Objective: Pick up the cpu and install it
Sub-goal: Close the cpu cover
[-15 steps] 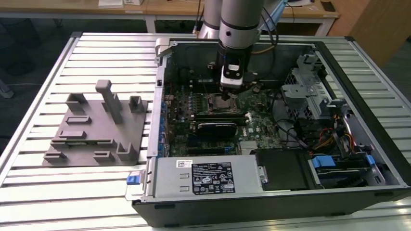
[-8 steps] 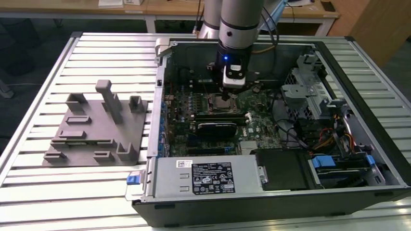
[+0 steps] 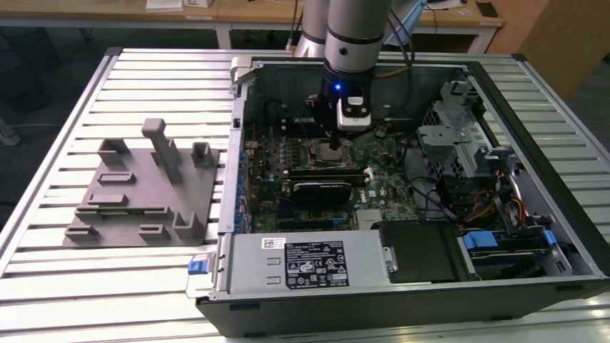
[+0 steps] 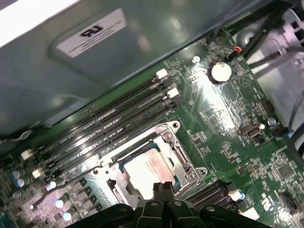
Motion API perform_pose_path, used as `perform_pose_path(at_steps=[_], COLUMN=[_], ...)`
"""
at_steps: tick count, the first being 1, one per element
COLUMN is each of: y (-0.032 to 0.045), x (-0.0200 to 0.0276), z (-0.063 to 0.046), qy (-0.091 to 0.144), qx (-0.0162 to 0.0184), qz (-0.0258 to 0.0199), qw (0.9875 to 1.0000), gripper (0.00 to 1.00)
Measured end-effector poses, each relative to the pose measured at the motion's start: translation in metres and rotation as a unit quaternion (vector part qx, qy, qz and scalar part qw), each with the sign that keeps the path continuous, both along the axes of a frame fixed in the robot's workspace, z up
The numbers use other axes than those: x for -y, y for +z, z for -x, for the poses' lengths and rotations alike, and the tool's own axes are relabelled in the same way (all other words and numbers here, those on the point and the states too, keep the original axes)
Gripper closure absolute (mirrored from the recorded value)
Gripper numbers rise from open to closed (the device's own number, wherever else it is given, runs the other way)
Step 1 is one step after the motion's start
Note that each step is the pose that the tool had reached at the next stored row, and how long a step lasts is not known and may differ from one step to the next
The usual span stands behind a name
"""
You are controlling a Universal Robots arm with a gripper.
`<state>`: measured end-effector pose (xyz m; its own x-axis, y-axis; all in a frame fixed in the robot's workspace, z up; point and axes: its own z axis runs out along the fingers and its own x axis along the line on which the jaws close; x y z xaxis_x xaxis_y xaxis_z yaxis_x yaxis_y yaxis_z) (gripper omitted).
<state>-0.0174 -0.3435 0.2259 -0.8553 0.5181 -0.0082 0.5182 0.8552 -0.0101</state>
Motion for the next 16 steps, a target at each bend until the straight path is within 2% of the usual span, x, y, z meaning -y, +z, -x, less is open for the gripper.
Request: perform_pose_path(at_steps=[4, 8, 11, 16], y=[0.0, 0.0, 0.0, 0.0], x=[0.0, 0.0, 0.0, 0.0], z=[0.0002, 0.0005, 0.0007, 0.0009], qy=[0.028, 0.054, 0.073, 0.104], qx=[0.0, 0.0, 0.0, 0.0], qz=[-0.0001, 0.0, 0.0, 0.0], qw=[0.9996, 0.9985, 0.9973, 0.9945], gripper=[0.89, 0.89, 0.89, 0.89])
